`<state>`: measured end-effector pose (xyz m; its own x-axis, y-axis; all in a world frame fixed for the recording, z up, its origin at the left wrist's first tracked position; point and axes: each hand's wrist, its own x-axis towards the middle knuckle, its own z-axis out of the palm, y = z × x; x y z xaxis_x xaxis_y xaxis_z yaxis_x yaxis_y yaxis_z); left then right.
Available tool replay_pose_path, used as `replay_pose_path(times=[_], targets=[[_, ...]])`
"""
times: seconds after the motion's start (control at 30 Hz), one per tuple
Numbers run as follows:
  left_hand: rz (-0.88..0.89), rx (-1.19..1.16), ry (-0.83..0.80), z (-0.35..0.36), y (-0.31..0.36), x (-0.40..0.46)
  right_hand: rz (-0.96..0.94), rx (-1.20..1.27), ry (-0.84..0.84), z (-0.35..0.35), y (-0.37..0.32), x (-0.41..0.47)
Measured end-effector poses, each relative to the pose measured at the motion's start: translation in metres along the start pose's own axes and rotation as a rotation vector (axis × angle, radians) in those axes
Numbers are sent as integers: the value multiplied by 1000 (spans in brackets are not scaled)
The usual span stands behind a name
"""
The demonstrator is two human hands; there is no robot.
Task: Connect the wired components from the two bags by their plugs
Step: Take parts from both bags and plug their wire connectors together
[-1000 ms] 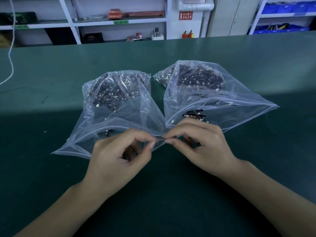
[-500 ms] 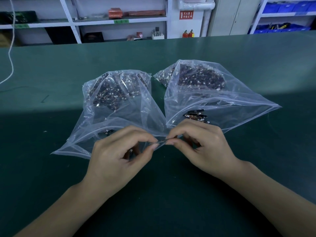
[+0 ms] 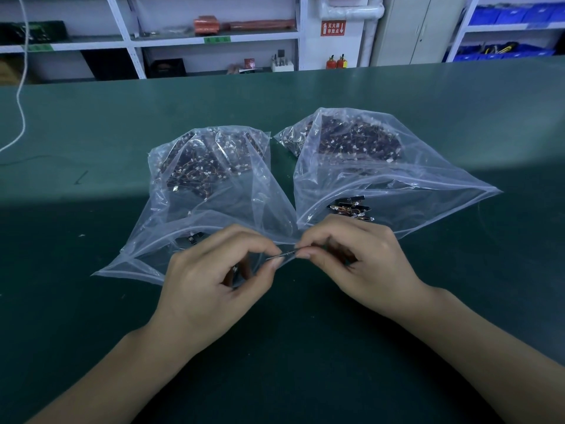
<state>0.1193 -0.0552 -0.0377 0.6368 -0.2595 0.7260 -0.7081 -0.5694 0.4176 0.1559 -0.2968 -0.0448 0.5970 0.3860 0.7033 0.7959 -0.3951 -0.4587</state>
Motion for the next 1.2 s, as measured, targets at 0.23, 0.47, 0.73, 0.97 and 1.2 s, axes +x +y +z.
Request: replay_pose_path(times=[0.23,0.47,0.73,0.97,1.2], targets=[[-18,8,-25,0,0,-1,30,-10,-35,0,-2,0],[-27,44,-60,0,0,-1,18,-84,-76,-6,6,1],[-49,195,-103,-9,-7,4,157,-261,31,-41,47,8],[2,294,-83,-10,-12,4,463,-369,216,-45,63,2],[38,503,-254,-17,-24,9,547,-443,146,-44,56,2]])
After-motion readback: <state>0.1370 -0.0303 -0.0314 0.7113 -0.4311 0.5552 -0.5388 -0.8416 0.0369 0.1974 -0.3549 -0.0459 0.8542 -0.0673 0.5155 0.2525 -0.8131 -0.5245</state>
